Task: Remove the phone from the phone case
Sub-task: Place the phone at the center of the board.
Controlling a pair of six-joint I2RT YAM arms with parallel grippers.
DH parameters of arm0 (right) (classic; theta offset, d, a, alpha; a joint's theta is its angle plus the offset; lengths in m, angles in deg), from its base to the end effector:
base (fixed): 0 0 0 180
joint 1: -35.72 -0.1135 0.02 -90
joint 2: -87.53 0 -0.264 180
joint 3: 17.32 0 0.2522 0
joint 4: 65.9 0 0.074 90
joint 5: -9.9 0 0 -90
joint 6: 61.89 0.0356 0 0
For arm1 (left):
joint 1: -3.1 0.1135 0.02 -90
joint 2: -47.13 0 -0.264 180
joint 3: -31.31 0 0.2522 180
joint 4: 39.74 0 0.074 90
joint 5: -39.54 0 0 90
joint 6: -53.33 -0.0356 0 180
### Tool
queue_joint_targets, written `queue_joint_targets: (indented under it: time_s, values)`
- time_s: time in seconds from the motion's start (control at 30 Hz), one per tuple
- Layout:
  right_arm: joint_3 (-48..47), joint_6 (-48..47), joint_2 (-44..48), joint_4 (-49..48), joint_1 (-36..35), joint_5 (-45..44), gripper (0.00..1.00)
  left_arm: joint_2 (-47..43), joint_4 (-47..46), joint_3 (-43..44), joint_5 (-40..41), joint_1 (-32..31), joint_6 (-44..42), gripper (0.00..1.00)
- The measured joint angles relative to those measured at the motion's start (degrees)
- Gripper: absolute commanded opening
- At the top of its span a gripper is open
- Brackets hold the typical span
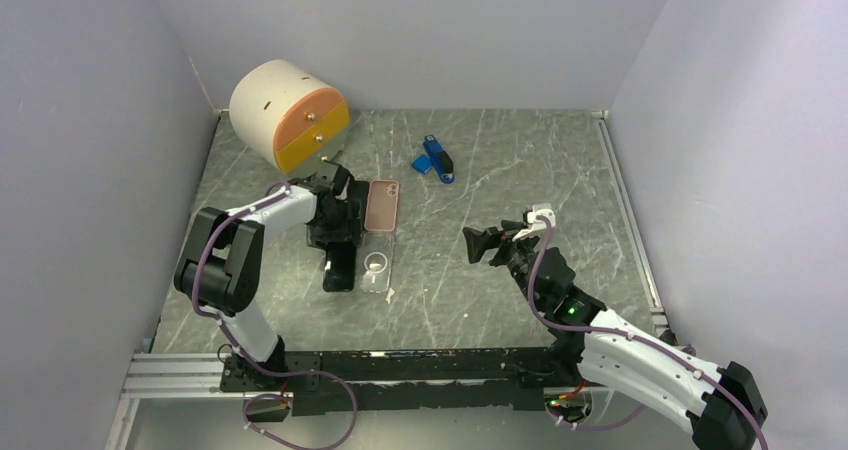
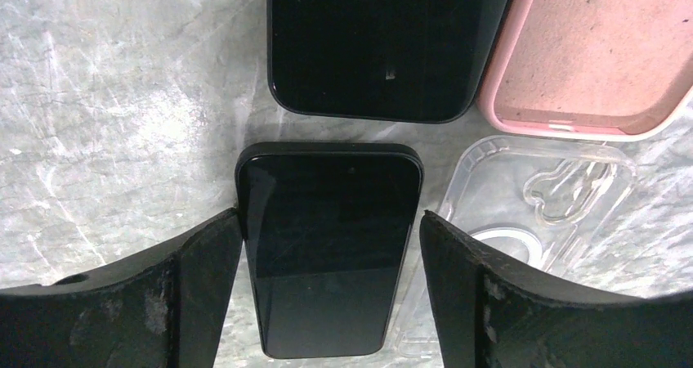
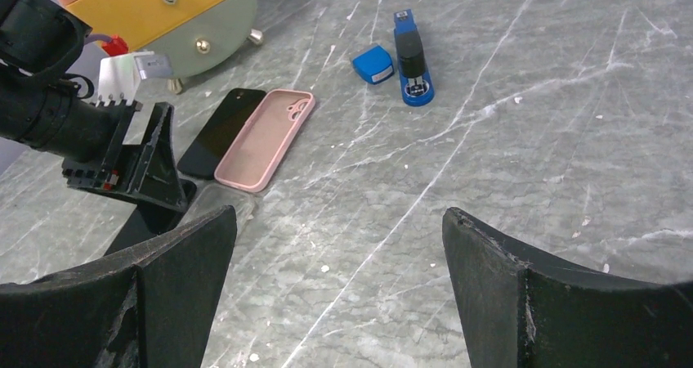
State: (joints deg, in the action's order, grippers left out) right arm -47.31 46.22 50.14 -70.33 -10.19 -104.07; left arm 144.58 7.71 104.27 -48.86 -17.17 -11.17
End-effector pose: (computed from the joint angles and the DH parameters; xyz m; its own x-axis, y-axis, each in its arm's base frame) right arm 0.1264 0.1097 0.2358 -0.1505 0.2528 -0.9557 -0.3443 0.8928 0.2904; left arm 0.2984 -0.1091 0.1665 -0.9506 -0.1077 -0.2912 -0.0787 0.9909 -0.1095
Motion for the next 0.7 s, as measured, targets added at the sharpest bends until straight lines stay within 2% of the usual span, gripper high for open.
queue_joint_targets:
  time_s: [0.3,0.57,0.7]
  values:
    - [0.00,-0.13,-0.13,1.05,0.00,0.00,0.98,-1.31,-0.15,-0.44,-0.22,1.16,4.13,0.85]
    - [0.00,-0.15,-1.20,1.20,0.00,0.07,0.97,-14.43,-2.08,-9.11,-1.73,4.87,12.22,0.71]
    - [0.00,-0.15,-1.40,1.25,0.00,0.24,0.97,-15.34,-3.98,-12.79,-3.58,6.01,15.63,0.61]
